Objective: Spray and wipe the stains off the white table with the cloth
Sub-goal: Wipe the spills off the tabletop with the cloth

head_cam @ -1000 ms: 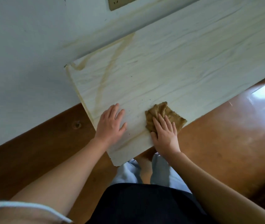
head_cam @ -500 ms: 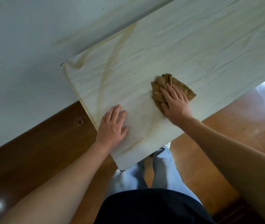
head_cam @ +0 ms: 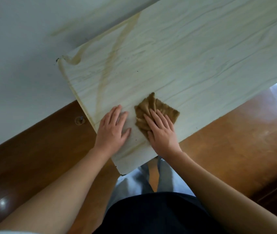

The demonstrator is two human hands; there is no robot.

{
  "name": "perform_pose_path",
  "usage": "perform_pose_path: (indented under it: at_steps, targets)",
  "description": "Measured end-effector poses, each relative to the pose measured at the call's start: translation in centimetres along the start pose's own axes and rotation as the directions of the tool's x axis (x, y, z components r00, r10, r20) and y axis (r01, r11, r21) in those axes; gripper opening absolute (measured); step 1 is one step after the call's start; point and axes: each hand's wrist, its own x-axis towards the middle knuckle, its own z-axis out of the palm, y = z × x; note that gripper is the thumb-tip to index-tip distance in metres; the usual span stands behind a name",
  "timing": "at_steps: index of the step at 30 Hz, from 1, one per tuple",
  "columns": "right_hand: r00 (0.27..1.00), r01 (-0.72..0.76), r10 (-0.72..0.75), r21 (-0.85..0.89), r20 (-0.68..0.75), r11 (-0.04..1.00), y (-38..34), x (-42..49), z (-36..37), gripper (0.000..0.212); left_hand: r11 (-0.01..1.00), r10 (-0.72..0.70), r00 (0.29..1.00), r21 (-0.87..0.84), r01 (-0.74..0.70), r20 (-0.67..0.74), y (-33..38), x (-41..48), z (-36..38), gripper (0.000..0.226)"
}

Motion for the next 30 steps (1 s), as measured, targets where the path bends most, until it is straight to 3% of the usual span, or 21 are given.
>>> perform_pose_path:
  at_steps: [5, 11, 19, 26, 30]
  targets:
    - [1.0, 0.02, -0.022, -0.069, -0.02, 0.997, 8.3, -0.1, -3.3, 0.061, 1.0, -0.017, 1.0, -0.015, 0.017, -0.002, 0.4, 0.0, -0.1, 0.059]
    - [0.956, -0.289, 0.285, -0.07, -0.071, 0.955, 18.3, 7.7, -8.5, 0.061, 0.997, -0.072, 0.997, -0.035, 0.072, 0.001, 1.3, 0.1, -0.2, 0.058]
    - [0.921, -0.372, 0.37, 0.002, -0.119, 0.928, 17.0, 6.0, -7.6, 0.06, 0.979, -0.193, 0.98, -0.078, 0.189, -0.051, 3.7, 0.4, 0.3, 0.052]
    - [0.994, -0.103, 0.105, 0.06, -0.026, 0.993, 8.0, -6.4, -2.4, 0.062, 0.98, -0.193, 0.98, -0.065, 0.19, -0.042, 4.0, 0.4, 0.2, 0.05]
    - [0.992, 0.109, -0.108, -0.012, 0.07, 0.994, 9.1, -8.2, -2.5, 0.06, 0.981, -0.19, 0.981, -0.05, 0.188, -0.034, 4.1, 0.4, 0.0, 0.049]
